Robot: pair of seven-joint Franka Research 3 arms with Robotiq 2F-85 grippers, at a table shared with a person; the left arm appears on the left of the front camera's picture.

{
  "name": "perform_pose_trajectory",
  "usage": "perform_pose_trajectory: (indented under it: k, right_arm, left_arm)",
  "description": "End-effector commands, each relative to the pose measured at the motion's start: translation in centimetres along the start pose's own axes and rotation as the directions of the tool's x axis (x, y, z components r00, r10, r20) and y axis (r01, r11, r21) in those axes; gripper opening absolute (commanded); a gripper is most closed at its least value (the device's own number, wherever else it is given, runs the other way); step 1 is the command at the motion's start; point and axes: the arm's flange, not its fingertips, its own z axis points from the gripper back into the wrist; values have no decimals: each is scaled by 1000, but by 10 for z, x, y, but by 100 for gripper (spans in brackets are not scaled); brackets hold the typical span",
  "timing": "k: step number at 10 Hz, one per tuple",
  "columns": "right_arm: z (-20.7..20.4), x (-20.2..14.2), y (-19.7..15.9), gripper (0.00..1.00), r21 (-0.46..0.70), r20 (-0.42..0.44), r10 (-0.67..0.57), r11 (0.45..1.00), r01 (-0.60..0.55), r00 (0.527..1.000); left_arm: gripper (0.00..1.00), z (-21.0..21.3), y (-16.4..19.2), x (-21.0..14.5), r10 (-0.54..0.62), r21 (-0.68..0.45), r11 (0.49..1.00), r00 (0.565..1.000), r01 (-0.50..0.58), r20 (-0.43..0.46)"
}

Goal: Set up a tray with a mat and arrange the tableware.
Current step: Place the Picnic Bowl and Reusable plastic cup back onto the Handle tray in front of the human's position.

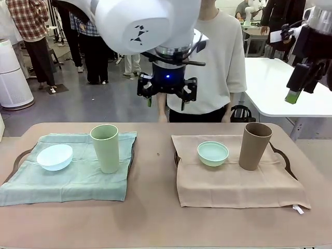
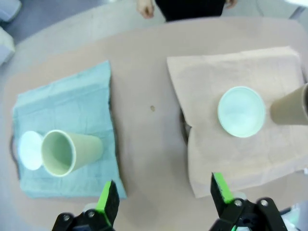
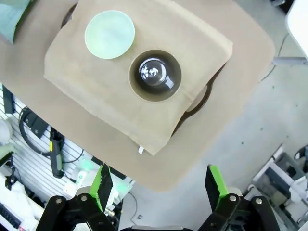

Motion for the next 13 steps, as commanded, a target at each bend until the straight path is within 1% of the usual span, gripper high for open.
perform_pose_trajectory:
  k: [1, 13]
  right_arm:
    - [-10, 4, 0, 100, 10, -23, 21, 1000, -20, 1000]
    - [-10, 4, 0, 100, 10, -23, 21, 1000, -20, 1000]
  left_arm:
    - [100, -1, 9, -3, -21, 12, 1000, 1000, 21, 1]
    - [100, -1, 9, -3, -21, 12, 1000, 1000, 21, 1]
